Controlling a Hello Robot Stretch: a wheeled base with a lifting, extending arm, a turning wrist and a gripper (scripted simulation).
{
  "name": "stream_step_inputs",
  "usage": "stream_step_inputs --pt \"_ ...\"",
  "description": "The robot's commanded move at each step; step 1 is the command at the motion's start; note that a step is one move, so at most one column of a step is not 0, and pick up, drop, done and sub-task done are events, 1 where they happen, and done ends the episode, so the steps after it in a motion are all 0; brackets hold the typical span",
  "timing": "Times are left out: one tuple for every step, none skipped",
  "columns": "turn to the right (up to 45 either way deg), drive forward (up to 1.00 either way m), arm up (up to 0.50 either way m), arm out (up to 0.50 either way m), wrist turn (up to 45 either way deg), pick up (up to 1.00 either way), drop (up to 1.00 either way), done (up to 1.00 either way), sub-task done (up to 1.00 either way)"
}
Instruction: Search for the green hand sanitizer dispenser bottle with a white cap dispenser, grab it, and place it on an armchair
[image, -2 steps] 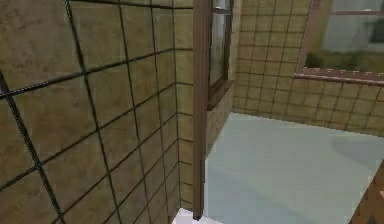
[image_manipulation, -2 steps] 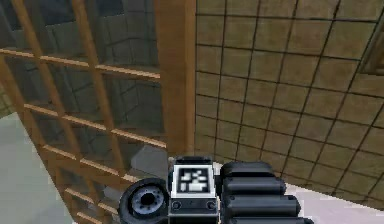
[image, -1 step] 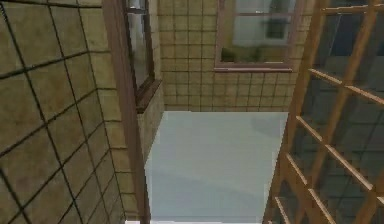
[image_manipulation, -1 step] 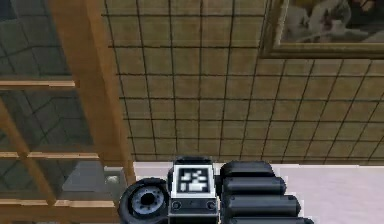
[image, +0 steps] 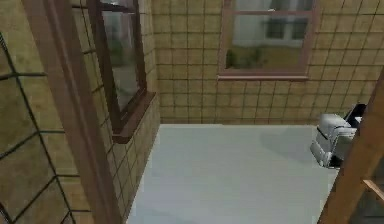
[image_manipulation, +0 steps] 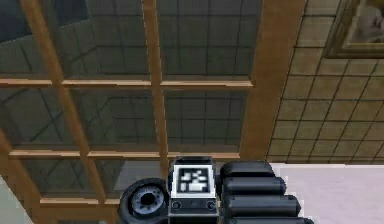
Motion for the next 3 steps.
stream_step_inputs --pt "0.0 0.75 0.00 0.00 0.0 0.00 0.00 0.00 0.00" --pt "45.0 0.00 0.00 0.00 0.0 0.00 0.00 0.00 0.00" --pt "12.0 0.00 0.00 0.00 0.0 0.00 0.00 0.00 0.00"
